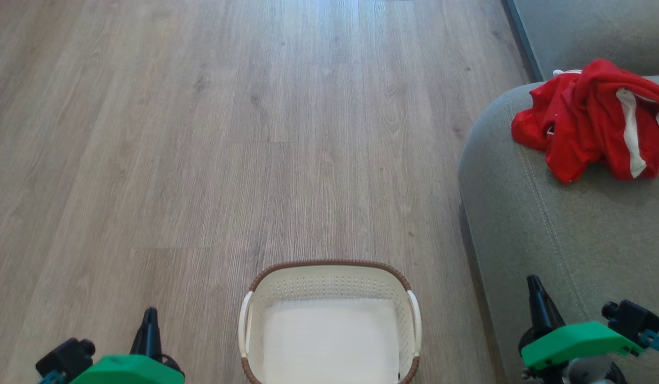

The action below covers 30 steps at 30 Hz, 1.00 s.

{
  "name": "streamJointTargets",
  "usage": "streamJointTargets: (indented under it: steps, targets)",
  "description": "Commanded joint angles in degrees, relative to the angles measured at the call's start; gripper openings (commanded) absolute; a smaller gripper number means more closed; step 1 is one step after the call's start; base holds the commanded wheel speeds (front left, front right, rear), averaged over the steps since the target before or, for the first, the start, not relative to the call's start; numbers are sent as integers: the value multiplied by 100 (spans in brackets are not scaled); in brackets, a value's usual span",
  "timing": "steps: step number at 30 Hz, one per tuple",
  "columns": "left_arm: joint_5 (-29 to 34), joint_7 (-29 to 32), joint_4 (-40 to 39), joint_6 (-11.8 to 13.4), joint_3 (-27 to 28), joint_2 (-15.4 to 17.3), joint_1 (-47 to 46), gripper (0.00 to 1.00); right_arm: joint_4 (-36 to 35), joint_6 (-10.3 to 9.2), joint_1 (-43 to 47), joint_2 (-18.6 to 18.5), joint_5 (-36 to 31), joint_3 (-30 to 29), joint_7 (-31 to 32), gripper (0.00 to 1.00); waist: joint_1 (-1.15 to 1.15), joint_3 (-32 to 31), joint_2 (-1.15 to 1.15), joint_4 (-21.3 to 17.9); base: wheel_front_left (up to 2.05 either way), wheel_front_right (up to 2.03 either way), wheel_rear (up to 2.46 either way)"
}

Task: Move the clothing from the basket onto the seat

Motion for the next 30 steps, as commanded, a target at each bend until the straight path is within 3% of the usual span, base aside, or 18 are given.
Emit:
streamJointTargets:
  steps: [1,30]
  targets:
    - [-196,54,-153,-85,186,18,-322,0,-222,-1,-343,2,215,2,75,0,0,4,0,-5,0,0,0]
    - [-1759,514,-100,-524,610,-124,-674,0,-382,-1,-502,4,1940,-189,540,0,0,63,0,-79,0,0,0]
